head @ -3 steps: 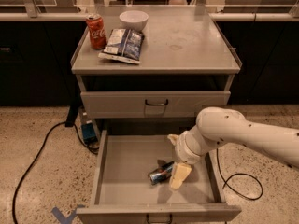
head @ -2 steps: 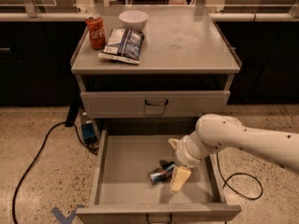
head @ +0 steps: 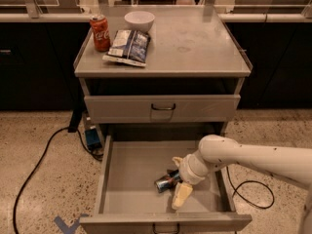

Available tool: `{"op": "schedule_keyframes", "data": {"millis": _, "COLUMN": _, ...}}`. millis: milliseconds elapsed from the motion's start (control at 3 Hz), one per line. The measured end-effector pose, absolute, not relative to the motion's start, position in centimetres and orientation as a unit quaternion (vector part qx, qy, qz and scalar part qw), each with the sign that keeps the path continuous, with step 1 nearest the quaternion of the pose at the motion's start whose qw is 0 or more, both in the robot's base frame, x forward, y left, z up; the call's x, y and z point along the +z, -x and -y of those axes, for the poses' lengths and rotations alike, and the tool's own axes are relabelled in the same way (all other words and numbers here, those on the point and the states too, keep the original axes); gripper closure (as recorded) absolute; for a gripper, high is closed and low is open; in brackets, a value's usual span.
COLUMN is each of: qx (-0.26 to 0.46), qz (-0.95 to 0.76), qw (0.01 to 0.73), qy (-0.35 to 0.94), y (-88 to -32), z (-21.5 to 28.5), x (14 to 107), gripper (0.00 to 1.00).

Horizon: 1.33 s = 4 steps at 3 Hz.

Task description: Pick redbull can from middle drawer and place on counter

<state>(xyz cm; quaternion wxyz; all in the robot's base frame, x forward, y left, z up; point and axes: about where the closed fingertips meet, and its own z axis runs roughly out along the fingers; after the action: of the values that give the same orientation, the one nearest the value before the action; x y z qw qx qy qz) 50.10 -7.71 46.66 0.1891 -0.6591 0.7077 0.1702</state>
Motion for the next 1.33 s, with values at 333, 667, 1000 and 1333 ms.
{"op": "schedule_keyframes", "data": {"millis": 333, "qx": 0.205, "qz": -0.698, "qw": 0.185, "qy": 0.661, "y": -50.2, "z": 5.7, "x": 42.4, "gripper": 0.0}}
{"op": "schedule_keyframes", "data": {"millis": 667, "qx": 0.205, "qz": -0.698, "qw": 0.185, "qy": 0.661, "y": -50.2, "z": 5.7, "x": 42.4, "gripper": 0.0}}
{"op": "schedule_keyframes", "data": {"millis": 1000, "qx": 0.208, "qz": -0.69, "qw": 0.193, "qy": 0.667, "y": -51.9, "z": 5.3, "x": 41.7, "gripper": 0.0}}
{"op": "schedule_keyframes", "data": {"millis": 1333, "qx": 0.216, "qz": -0.681, "qw": 0.194, "qy": 0.672, "y": -53.7, "z": 4.6, "x": 40.5, "gripper": 0.0}}
